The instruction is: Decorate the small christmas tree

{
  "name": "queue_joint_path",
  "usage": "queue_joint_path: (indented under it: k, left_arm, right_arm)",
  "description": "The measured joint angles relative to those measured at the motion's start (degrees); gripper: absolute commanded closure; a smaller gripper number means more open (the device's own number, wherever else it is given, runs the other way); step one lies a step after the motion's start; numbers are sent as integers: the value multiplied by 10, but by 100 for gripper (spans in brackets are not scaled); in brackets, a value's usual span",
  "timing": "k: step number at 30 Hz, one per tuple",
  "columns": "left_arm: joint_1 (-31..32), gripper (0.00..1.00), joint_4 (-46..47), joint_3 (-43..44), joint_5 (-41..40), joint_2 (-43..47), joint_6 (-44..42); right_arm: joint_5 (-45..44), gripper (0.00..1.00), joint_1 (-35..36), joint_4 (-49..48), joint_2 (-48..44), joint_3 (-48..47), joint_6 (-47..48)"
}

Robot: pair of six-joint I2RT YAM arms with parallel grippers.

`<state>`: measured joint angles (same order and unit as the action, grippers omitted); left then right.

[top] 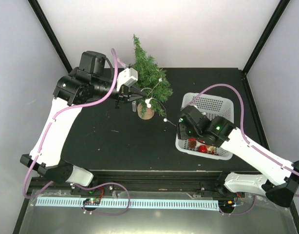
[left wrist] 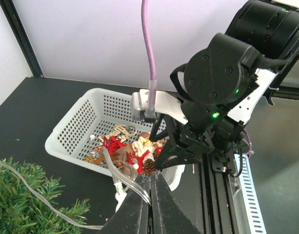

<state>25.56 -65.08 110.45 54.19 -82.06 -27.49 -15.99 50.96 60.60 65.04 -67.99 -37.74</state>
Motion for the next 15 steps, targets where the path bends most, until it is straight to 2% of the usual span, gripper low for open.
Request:
queue_joint_path:
  k: [15]
  left_arm:
    - [-4,98,0,23,0,-1,0]
  right_arm:
    - [1,36,0,-33,98,-1,89]
